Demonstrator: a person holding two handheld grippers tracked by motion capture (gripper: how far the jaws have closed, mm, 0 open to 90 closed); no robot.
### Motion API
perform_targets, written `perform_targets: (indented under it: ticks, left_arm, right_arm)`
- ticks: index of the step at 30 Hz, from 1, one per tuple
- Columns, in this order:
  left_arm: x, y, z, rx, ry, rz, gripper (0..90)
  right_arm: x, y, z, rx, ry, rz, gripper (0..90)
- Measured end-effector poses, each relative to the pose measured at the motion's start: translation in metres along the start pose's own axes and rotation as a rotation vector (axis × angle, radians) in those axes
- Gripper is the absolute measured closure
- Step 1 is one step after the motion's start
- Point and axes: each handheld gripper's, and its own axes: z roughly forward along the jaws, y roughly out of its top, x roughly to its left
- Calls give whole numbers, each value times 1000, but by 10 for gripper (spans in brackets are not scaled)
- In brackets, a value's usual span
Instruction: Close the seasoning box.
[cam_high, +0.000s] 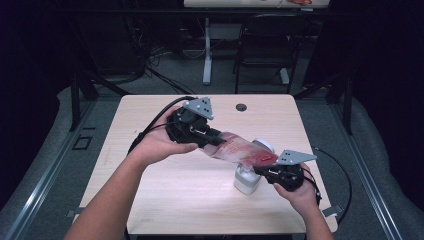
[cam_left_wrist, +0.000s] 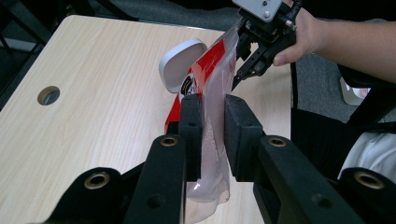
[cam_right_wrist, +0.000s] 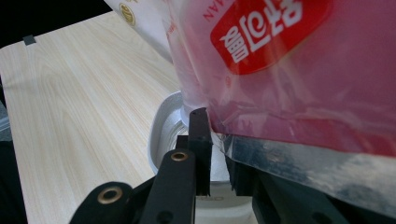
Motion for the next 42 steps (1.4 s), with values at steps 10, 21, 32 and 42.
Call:
perform_targets:
  ticks: [10,21,32,42]
  left_arm:
    - [0,0,0,1,0,0,784]
    - [0,2,0,4,-3,5,784]
    - [0,2,0,1,-4,10,783]
    - [0,2,1,2,-6,8,784]
  right_arm:
    - [0,0,0,2,0,-1,816]
    - [0,0,1,2,2,2,816]
    - [0,0,1,5,-1,0,816]
    - [0,-1,1,4,-1,2,816]
